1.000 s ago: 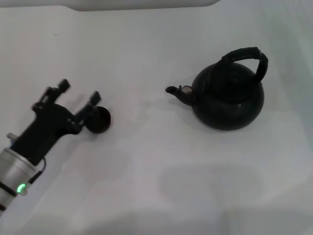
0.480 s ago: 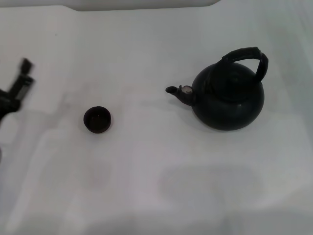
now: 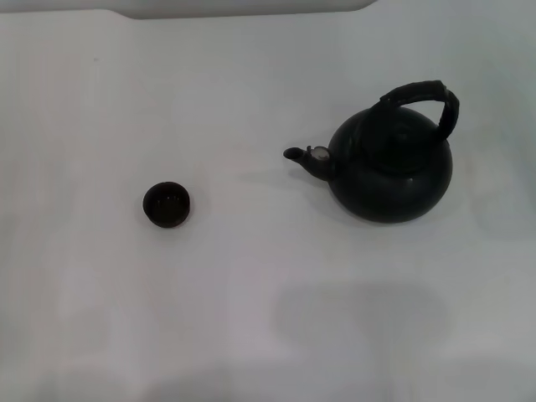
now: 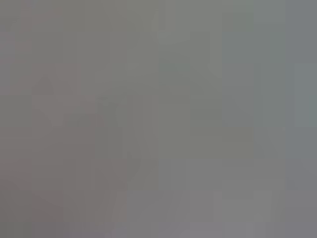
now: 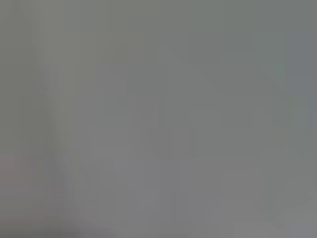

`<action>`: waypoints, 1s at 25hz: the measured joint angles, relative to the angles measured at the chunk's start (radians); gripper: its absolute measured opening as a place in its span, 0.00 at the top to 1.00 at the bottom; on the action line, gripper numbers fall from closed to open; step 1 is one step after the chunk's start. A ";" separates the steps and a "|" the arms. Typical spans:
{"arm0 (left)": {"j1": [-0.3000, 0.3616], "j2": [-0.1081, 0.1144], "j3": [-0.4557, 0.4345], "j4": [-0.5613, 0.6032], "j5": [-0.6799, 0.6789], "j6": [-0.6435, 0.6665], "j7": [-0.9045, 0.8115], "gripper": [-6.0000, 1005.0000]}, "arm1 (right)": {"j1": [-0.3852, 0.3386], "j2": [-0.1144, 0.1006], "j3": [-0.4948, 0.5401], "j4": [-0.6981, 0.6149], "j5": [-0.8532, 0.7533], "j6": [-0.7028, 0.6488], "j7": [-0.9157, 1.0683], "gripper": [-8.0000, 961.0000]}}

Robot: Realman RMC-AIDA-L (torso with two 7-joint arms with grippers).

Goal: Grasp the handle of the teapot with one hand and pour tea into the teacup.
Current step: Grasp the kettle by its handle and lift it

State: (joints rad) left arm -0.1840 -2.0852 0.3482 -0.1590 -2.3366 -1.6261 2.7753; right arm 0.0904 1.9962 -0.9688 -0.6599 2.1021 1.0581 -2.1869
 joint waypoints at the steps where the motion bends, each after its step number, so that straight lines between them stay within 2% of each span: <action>1: -0.001 0.000 0.000 0.000 -0.022 0.009 -0.001 0.12 | -0.022 0.004 0.002 -0.032 -0.045 0.026 0.018 0.25; 6: -0.029 0.005 0.000 0.004 -0.071 0.091 -0.034 0.12 | -0.099 0.010 -0.001 -0.114 -0.184 0.158 0.081 0.25; 11: -0.066 0.007 -0.012 0.009 -0.074 0.125 -0.065 0.12 | -0.120 0.016 -0.008 -0.121 -0.267 0.289 0.087 0.25; 18: -0.095 0.007 -0.011 0.010 -0.068 0.141 -0.065 0.12 | -0.044 0.024 -0.110 -0.093 -0.272 0.184 0.082 0.25; 25: -0.084 0.005 -0.010 0.010 -0.068 0.143 -0.065 0.12 | 0.028 0.025 -0.215 -0.098 -0.270 0.092 0.090 0.25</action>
State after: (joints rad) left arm -0.2677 -2.0801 0.3387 -0.1494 -2.4042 -1.4832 2.7102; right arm 0.1189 2.0210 -1.1834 -0.7574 1.8317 1.1500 -2.0970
